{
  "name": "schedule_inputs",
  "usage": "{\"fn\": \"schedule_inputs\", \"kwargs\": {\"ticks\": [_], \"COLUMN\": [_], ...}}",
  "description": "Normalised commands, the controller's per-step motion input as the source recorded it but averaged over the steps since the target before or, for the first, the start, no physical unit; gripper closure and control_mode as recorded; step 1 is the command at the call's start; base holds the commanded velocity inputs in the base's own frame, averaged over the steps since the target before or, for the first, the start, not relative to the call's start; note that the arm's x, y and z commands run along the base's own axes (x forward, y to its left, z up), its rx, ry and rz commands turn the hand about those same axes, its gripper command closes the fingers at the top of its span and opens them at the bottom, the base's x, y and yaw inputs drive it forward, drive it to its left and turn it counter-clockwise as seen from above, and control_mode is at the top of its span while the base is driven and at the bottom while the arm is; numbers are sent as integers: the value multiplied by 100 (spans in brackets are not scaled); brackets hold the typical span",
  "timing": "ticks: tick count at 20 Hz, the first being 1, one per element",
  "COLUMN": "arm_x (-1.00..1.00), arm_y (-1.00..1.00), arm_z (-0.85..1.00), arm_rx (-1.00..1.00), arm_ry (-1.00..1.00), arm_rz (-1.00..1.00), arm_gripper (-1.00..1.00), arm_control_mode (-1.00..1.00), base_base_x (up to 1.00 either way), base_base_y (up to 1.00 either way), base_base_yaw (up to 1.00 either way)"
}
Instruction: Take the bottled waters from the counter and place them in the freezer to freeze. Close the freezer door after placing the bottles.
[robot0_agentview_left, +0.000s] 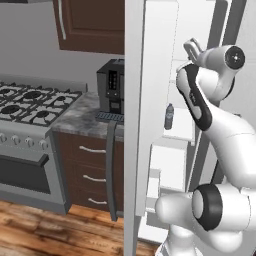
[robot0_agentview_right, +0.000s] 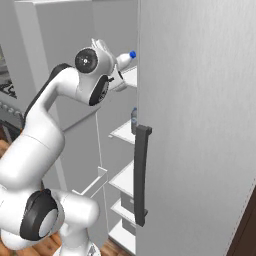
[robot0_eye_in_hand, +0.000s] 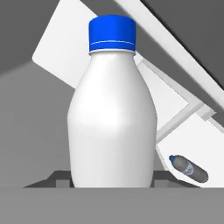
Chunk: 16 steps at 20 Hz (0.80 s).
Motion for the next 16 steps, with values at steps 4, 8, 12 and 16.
{"fn": "schedule_inputs", "kwargs": {"ticks": [4, 8, 12, 16], "arm_x": [38, 38, 40, 36], "arm_y": [0, -1, -1, -24], "arm_z": [0, 0, 0, 0], "arm_rx": [-8, -1, -1, 0], "arm_ry": [2, 4, 4, 8], "arm_rz": [0, 0, 0, 0], "arm_gripper": [100, 100, 100, 100], "arm_control_mode": [-100, -100, -100, -100], "base_base_x": [0, 0, 0, 0], "base_base_y": [0, 0, 0, 0], "base_base_yaw": [0, 0, 0, 0]}}
